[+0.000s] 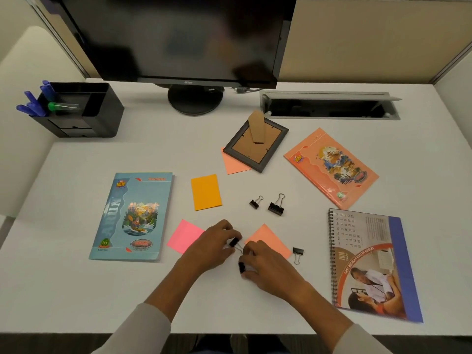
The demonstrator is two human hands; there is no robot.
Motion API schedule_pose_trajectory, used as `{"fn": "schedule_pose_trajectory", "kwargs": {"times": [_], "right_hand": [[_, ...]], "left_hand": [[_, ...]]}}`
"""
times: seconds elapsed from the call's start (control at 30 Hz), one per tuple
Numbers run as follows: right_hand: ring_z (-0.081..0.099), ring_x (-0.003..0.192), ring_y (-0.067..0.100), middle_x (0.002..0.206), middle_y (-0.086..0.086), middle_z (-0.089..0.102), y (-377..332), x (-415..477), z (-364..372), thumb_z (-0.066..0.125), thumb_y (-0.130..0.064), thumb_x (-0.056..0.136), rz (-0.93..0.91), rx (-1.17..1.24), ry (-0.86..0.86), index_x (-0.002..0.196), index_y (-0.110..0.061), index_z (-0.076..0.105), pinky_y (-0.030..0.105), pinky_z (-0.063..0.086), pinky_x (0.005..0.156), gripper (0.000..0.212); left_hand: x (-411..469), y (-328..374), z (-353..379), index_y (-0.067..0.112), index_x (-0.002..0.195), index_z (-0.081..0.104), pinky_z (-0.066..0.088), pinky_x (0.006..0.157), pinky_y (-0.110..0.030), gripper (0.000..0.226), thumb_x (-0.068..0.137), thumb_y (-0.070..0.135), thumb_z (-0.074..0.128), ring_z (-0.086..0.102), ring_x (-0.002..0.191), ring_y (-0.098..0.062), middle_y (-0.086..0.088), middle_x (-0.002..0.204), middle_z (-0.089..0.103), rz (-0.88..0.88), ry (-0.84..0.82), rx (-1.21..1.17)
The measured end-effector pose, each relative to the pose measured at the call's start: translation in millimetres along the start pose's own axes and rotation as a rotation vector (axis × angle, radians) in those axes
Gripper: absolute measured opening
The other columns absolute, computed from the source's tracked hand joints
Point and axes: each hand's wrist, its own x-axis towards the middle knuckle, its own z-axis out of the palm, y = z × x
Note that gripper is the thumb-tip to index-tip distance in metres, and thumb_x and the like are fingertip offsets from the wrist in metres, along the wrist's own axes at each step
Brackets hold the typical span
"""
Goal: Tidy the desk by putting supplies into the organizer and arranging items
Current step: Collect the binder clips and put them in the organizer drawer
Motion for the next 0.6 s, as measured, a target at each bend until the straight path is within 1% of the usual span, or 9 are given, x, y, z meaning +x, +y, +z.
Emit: {"fn": "schedule_pose_trajectory", "kwargs": {"times": [0.13,0.23,0.3,0.4,0.5,0.53,0.6], "right_hand": [[0.044,0.114,0.010,0.123,-0.010,0.053,7,0,-8,0.055,-0.041,0.096,0.049,0.052,0.111,0.122,-0.026,0.062,0.024,0.041,0.084,0.031],[0.046,0.108,0.009,0.115,-0.013,0.054,19,1,-18,0.056,-0.042,0.094,0.076,0.081,0.194,0.115,-0.030,0.063,0.028,0.047,0.084,0.025],[0.047,0.103,0.010,0.111,-0.014,0.054,28,3,-25,0.058,-0.040,0.093,0.108,0.094,0.258,0.111,-0.031,0.063,0.028,0.046,0.083,0.021],[0.050,0.104,0.011,0.111,-0.011,0.056,44,7,-36,0.066,-0.034,0.090,0.199,0.129,0.366,0.110,-0.027,0.065,0.023,0.042,0.084,0.022],[0.056,0.102,0.015,0.109,-0.006,0.059,59,10,-44,0.070,-0.028,0.089,0.299,0.151,0.435,0.114,-0.019,0.067,0.024,0.041,0.083,0.027],[0.057,0.100,0.016,0.107,-0.004,0.059,63,10,-46,0.070,-0.026,0.089,0.337,0.161,0.447,0.116,-0.017,0.068,0.024,0.040,0.081,0.028],[0.059,0.099,0.017,0.105,-0.003,0.061,69,11,-48,0.070,-0.025,0.090,0.411,0.164,0.458,0.118,-0.016,0.069,0.023,0.039,0.080,0.030]], "left_hand": [[1,-5,0,0.027,0.115,0.067,0.053,0.081,-0.025,0.025,0.090,0.025,0.071,0.057,0.085,-0.007,0.011,0.107,0.056,0.008,0.015,-0.003],[3,-7,-3,0.026,0.113,0.068,0.053,0.078,-0.024,0.027,0.087,0.028,0.075,0.056,0.082,-0.006,0.010,0.105,0.058,0.013,0.027,-0.022],[5,-7,-6,0.026,0.113,0.069,0.052,0.077,-0.024,0.028,0.086,0.031,0.076,0.057,0.082,-0.006,0.010,0.105,0.059,0.027,0.052,-0.043],[11,-4,-12,0.026,0.112,0.070,0.052,0.073,-0.021,0.028,0.086,0.034,0.076,0.059,0.081,-0.006,0.012,0.105,0.059,0.038,0.129,-0.077],[20,3,-20,0.025,0.111,0.071,0.045,0.067,-0.011,0.028,0.086,0.036,0.077,0.060,0.076,-0.004,0.011,0.103,0.061,0.032,0.214,-0.105],[24,5,-22,0.024,0.111,0.071,0.043,0.067,-0.010,0.029,0.086,0.037,0.076,0.060,0.076,-0.003,0.012,0.102,0.062,0.033,0.242,-0.118],[30,12,-26,0.026,0.112,0.070,0.047,0.069,-0.015,0.031,0.085,0.041,0.076,0.060,0.077,-0.002,0.014,0.101,0.062,0.030,0.294,-0.139]]}}
